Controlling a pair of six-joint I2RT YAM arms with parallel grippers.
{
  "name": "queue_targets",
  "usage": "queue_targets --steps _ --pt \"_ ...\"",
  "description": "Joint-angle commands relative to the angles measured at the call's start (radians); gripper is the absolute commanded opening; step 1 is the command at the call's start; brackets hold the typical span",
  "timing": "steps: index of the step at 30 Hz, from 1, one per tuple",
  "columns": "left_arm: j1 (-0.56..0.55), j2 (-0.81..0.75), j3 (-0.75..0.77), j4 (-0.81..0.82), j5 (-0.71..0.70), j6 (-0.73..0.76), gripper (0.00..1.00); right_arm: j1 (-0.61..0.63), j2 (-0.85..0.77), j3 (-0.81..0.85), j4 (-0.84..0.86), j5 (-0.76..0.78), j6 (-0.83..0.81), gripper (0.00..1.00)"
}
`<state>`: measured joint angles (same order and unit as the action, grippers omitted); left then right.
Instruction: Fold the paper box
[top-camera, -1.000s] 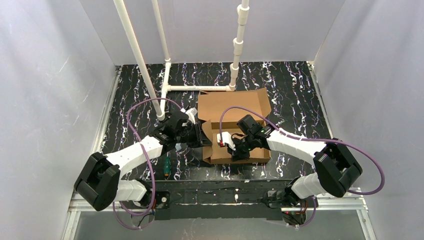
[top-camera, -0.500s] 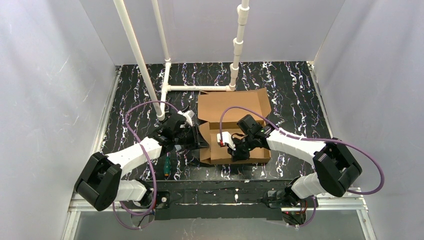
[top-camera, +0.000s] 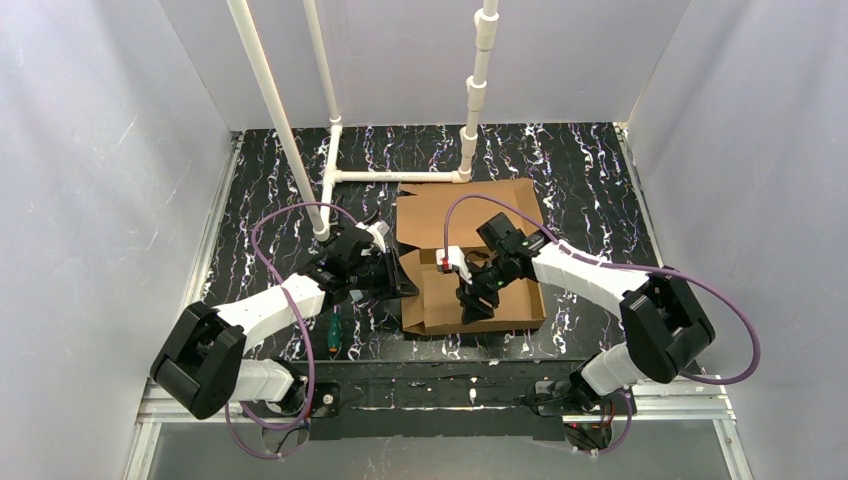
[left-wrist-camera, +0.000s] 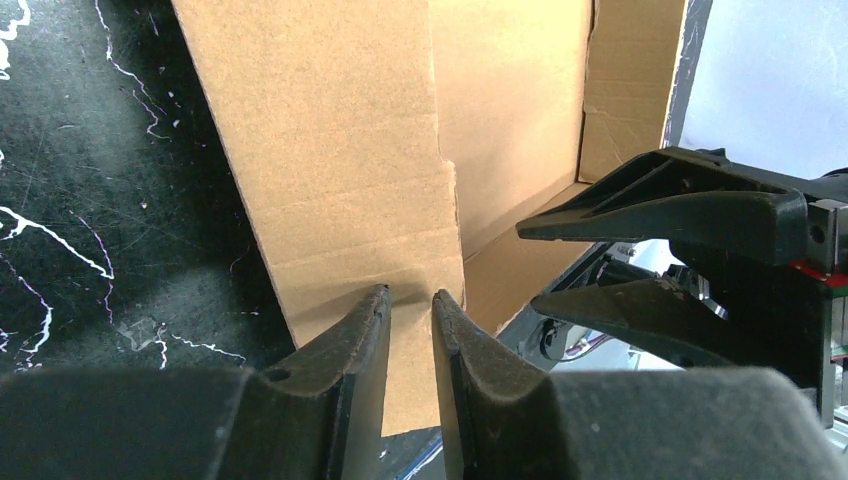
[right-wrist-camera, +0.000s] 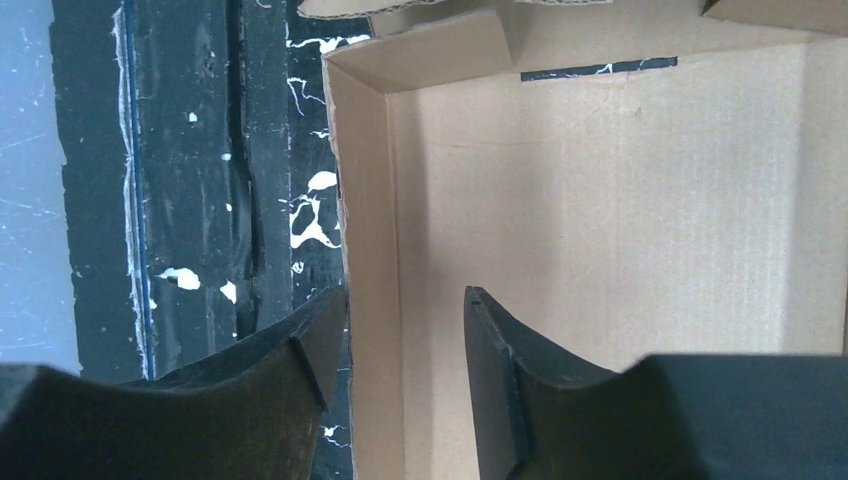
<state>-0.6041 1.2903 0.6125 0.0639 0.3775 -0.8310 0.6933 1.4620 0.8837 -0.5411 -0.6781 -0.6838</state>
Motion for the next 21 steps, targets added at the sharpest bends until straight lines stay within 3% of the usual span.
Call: queue_targets --steps 1,6,11,16,21 --pt "0.004 -0.002 0.015 -0.003 0.011 -0.004 0.21 -0.003 0.022 0.06 -0.06 -0.068 -0.003 0.56" --pt "0.004 0.005 0.026 0.0 0.025 -0.013 0.22 -0.041 0.07 0.145 -0.02 -0.115 0.142 0.55" --pt "0.004 0.015 0.03 0.002 0.039 -0.021 0.22 -0.096 0.149 0.184 0.152 -0.179 0.472 0.5" --pt "0.004 0.008 0.03 0.002 0.04 -0.025 0.22 -0.095 0.15 0.147 0.393 0.098 0.931 0.48" --pt "0.004 0.011 0.036 0.002 0.044 -0.026 0.22 -0.092 0.153 0.114 0.529 0.088 1.096 0.5"
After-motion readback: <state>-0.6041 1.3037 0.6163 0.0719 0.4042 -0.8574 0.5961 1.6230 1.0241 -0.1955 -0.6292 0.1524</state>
